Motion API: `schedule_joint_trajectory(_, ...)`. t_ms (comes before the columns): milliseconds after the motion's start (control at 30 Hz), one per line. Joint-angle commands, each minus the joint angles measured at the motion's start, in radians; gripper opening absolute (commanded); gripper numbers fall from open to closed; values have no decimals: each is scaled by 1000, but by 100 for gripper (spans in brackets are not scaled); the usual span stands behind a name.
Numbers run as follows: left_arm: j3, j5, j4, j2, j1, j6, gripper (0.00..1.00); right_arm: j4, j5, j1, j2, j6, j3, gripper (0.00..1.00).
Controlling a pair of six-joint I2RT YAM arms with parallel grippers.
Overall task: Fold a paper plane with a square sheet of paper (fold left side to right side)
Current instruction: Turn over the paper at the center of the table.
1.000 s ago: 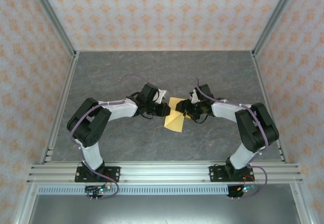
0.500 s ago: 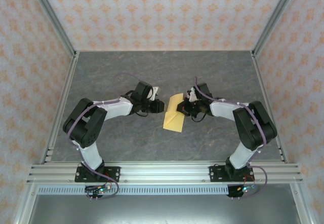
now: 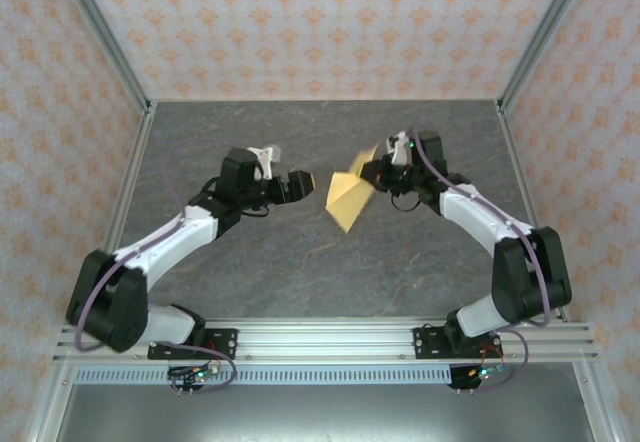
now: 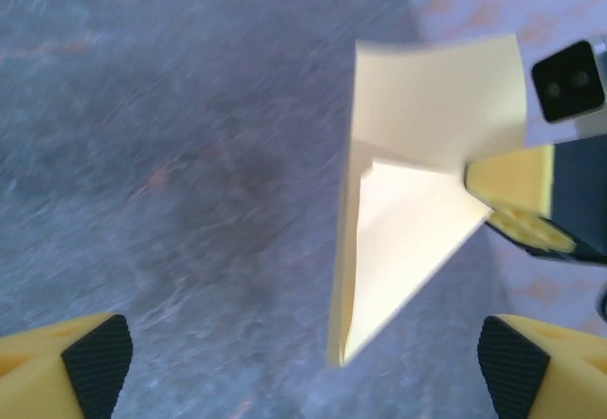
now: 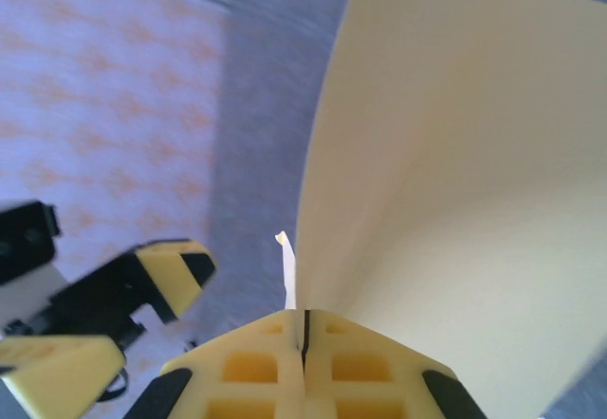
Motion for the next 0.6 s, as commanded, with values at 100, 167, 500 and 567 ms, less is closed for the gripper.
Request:
schedule_joint_trajectory(100,3,134,268,-113,13,-250,100,189,-126,3,-61,117,143,2)
schedule_joint_trajectory(167,7,160,333,-110,12,-311,100,243,-152,14,-55,166,167,2)
schedule_joint_trajectory(500,20,216,536,-87,-4,-440,96,441,-171,106,-55,343,202,3)
schedule_joint_trajectory(567,23,217,560,-84,-11,-458,91,489,-170,117,-53,381,200,3)
